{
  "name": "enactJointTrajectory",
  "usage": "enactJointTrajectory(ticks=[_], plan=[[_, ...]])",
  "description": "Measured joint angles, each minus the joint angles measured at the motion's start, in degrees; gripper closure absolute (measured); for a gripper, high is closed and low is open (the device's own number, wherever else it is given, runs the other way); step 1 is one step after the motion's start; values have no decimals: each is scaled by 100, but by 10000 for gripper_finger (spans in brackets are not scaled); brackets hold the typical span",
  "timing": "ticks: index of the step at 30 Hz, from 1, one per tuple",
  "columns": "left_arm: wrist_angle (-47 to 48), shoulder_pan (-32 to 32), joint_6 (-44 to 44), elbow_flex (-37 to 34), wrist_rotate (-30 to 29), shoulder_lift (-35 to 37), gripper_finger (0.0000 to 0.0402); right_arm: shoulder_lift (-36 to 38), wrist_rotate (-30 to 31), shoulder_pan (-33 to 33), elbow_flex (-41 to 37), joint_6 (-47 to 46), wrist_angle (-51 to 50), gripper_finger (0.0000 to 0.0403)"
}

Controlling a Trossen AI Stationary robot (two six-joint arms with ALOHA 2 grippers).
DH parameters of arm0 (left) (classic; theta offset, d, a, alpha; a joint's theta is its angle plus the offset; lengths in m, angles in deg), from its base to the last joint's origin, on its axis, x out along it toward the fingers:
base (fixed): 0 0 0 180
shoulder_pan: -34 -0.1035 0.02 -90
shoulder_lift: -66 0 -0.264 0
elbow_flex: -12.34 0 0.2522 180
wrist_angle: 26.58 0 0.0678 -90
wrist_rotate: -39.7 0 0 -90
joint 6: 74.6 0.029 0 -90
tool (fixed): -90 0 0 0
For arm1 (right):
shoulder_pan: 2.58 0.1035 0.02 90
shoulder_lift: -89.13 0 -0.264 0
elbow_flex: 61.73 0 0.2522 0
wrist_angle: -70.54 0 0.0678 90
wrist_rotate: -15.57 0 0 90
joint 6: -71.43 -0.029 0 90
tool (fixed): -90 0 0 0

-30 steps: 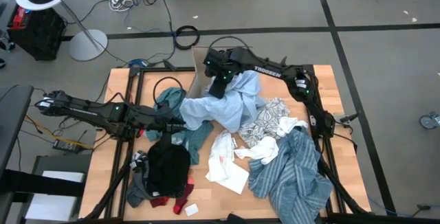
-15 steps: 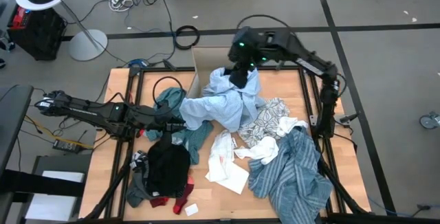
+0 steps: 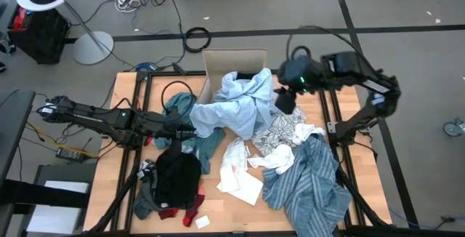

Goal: Sort clothes
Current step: Put the light blue shirt into the laundry organizer

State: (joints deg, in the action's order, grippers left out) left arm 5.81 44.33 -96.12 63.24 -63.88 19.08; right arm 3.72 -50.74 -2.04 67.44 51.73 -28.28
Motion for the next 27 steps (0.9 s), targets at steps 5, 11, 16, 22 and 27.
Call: enactJointTrajectory(ticks=[5,11,16,22,27], plan=[[7,47,-1,0,2,0,280,1032,514,656,-2063,-689,827,211],[7,138,-2,0,-7,0,280,2054,522,992,-4534,-816,2787,213],[4,146,-7,0,-146,0,280,2474,522,924,-6222,-757,4097,213],[4,146,-7,0,-160,0,280,2698,742,633,-7780,-1,5957,214],[-47,146,-20,0,-163,0,280,2669,806,171,-8618,796,7563,215]])
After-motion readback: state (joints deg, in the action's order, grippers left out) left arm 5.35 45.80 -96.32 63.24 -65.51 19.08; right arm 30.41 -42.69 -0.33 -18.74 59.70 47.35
